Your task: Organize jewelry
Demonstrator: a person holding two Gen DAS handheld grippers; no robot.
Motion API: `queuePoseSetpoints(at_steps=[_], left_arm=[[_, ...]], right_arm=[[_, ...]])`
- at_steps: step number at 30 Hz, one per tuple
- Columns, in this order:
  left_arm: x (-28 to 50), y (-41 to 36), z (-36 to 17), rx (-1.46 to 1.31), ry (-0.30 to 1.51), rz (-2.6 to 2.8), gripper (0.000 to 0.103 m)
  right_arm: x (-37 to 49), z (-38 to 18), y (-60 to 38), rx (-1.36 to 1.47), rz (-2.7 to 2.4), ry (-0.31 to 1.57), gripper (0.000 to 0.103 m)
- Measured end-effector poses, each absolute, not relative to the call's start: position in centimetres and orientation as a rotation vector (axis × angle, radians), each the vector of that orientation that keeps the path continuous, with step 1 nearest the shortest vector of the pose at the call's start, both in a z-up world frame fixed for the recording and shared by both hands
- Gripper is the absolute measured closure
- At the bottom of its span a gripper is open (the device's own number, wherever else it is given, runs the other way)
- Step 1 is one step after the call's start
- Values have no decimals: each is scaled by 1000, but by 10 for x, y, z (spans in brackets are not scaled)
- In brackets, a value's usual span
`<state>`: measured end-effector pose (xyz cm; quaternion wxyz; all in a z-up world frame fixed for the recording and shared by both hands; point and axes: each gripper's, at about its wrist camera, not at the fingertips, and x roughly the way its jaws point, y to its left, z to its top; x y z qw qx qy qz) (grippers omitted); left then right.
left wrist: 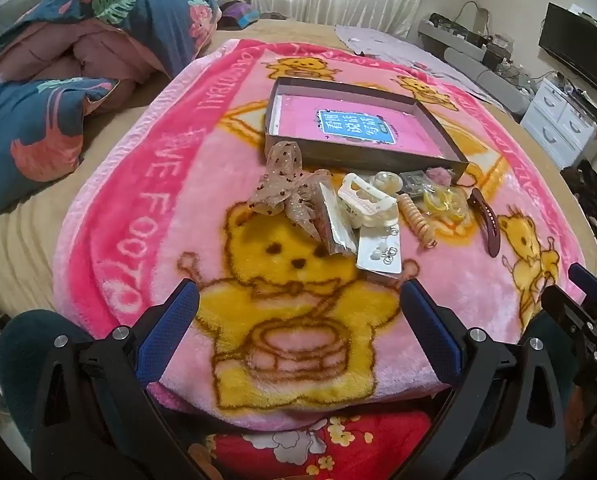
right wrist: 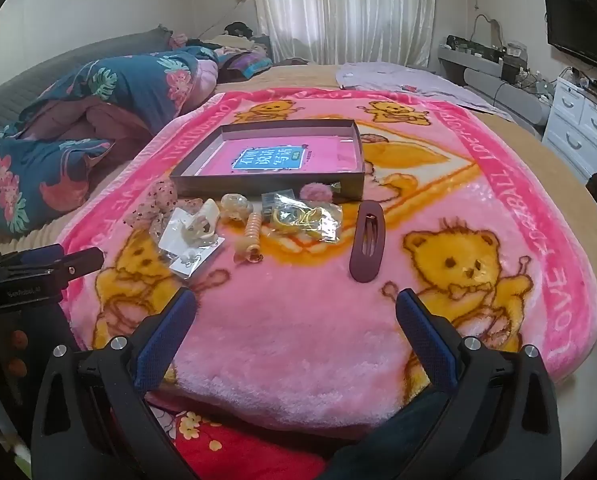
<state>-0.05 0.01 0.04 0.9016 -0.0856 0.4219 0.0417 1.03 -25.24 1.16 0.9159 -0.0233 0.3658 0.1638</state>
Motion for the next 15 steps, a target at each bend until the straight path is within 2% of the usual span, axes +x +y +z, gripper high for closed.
queuePoseSetpoints(at_steps=[15], left_arm=[[-3,-3,6,-174,865,73,8]], right_arm=[[7,19,-253,-35,341,749,4]])
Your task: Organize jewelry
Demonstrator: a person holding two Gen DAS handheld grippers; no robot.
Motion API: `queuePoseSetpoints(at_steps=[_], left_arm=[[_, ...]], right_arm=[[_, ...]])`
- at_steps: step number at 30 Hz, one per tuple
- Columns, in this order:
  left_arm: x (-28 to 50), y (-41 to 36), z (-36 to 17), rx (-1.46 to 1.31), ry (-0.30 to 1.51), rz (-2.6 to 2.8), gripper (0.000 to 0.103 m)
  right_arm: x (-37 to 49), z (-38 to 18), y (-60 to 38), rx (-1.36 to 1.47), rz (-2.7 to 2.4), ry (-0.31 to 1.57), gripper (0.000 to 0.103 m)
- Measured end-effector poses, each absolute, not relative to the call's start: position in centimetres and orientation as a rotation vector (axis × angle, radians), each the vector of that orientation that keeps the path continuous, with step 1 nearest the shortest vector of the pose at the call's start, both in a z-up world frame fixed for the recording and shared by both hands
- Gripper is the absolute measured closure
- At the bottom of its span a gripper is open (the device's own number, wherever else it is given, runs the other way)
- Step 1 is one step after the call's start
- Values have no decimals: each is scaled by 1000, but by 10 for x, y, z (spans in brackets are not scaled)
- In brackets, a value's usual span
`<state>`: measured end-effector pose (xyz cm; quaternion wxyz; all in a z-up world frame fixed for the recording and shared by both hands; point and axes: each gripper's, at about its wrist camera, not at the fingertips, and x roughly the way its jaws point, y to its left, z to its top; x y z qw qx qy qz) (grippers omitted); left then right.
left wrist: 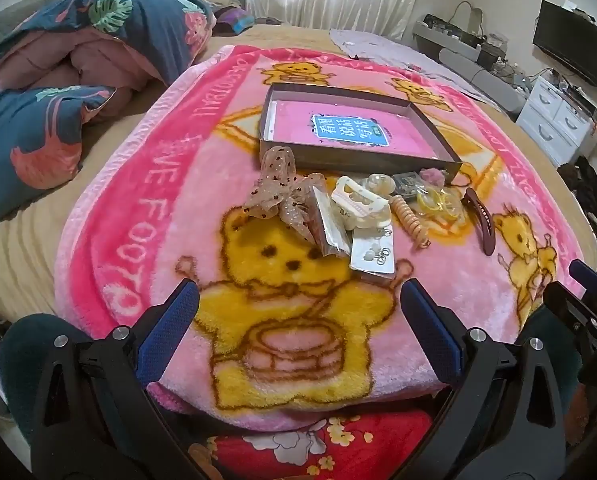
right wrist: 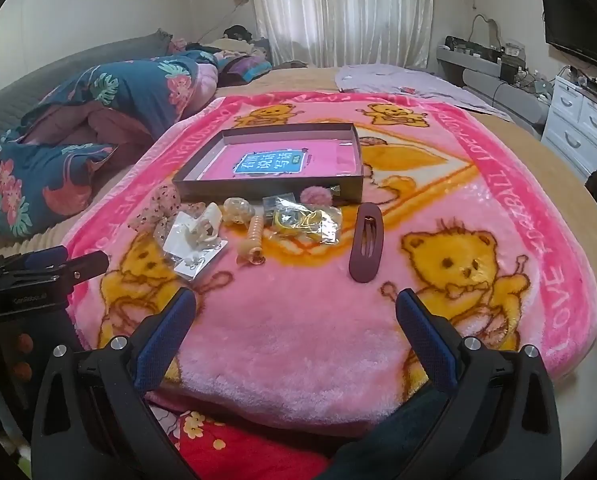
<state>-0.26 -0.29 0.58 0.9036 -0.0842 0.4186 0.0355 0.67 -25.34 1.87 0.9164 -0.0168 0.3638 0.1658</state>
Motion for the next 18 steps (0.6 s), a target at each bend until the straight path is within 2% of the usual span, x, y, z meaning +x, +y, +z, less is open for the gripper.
queuePoseSetpoints(at_steps=[18], left_arm=[[-2,-4,6,-152,855,70,8]], right_arm=[[3,21,-253,-35,340,743,4]])
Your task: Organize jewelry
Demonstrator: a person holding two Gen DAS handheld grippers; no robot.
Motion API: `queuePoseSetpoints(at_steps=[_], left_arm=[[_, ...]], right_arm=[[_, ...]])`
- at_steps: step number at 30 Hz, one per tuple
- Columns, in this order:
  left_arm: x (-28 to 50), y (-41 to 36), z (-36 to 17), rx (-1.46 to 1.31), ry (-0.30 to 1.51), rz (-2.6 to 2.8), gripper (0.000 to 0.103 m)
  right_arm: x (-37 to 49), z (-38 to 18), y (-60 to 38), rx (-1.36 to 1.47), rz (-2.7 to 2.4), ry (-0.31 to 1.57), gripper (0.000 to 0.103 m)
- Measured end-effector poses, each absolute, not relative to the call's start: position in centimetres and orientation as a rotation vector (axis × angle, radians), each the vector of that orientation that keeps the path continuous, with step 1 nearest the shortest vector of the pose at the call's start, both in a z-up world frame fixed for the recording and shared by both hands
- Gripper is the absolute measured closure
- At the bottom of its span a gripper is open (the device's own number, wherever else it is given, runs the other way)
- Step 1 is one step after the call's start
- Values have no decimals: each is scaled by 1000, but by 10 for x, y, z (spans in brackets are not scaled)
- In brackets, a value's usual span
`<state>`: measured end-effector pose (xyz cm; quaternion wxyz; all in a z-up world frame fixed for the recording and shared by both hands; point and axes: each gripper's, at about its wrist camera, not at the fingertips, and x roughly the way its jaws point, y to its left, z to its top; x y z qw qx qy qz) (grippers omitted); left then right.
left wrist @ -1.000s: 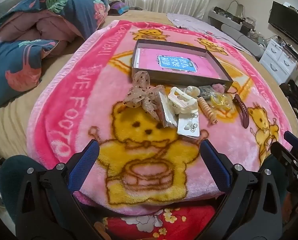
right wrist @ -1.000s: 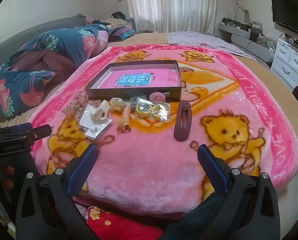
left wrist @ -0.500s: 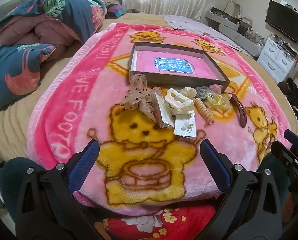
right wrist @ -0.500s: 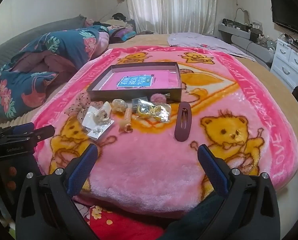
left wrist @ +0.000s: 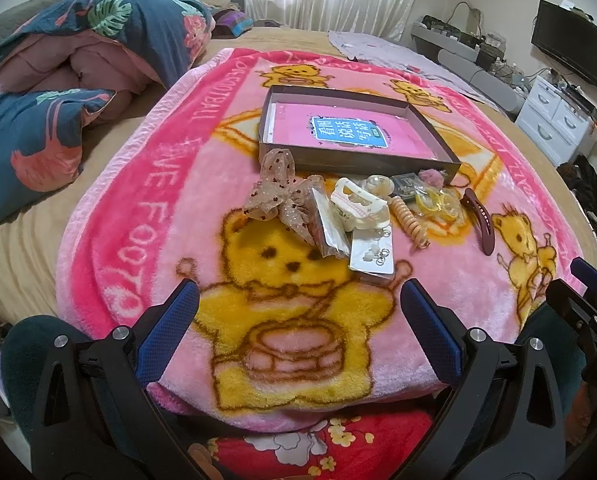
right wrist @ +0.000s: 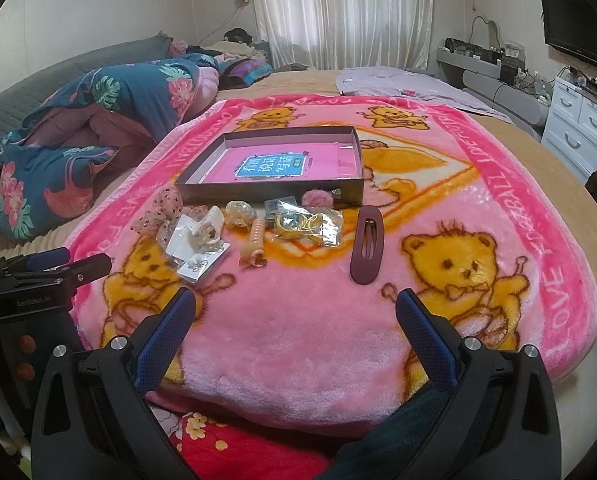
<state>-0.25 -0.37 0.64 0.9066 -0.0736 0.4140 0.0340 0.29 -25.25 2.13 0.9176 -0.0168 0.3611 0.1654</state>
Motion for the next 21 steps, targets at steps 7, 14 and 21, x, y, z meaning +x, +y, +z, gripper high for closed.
queuePoseSetpoints(at_steps=[7,14,21], left_arm=[[-3,-4,6,-150,853,71,8],[-3,-4,6,-150,853,71,8],[-3,-4,7,-151,852,69,8]], right_arm=[[3,21,-253,-35,341,741,4],[2,22,-253,-33,344,738,4],[2,22,-254,-29,343,738,4]])
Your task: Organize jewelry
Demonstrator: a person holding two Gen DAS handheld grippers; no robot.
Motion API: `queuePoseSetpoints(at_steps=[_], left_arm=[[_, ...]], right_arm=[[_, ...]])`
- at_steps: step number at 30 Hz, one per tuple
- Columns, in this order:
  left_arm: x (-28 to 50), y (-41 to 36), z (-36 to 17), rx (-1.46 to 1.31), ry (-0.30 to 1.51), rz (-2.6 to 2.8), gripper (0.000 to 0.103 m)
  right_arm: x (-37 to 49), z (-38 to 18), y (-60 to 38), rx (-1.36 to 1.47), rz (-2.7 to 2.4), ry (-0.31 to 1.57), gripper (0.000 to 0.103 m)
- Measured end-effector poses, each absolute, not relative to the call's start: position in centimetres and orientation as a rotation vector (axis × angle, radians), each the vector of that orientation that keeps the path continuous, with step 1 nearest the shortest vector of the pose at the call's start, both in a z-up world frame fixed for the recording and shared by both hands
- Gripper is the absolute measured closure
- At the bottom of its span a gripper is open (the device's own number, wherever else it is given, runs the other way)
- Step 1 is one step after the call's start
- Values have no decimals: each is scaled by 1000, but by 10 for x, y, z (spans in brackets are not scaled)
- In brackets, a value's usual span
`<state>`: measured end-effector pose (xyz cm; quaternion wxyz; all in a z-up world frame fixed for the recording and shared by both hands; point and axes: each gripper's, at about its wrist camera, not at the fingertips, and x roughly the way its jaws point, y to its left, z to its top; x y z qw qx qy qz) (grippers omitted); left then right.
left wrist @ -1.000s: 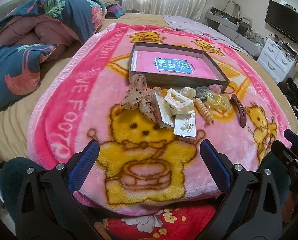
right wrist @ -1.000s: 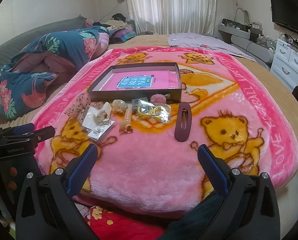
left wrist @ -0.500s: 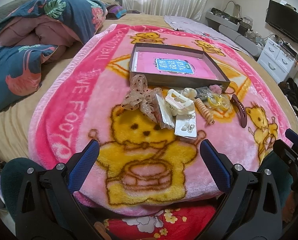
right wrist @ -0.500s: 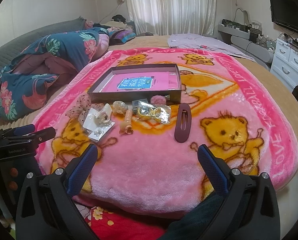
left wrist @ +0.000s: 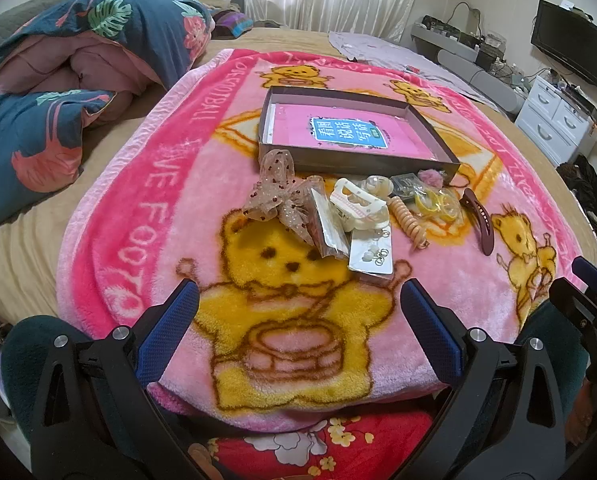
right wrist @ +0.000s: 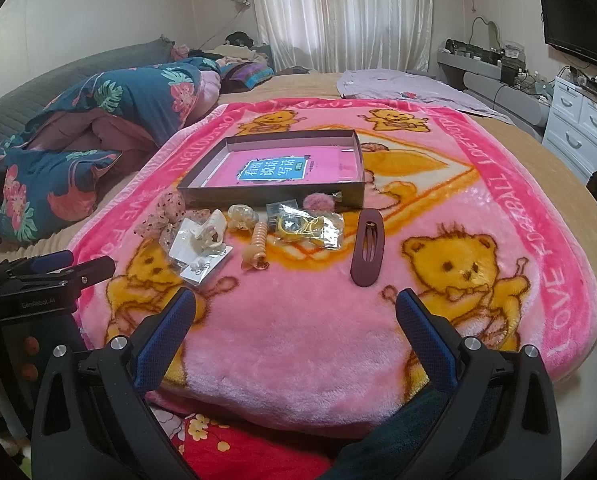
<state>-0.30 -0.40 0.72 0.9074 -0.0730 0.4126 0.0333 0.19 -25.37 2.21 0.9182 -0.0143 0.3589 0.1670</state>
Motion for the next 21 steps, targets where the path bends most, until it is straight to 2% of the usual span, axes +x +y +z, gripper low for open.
queuePoseSetpoints(at_steps=[21], left_arm=[[-3,-8,7,-155,854,65,8]], right_arm=[[10,25,-256,-23,342,747,4]])
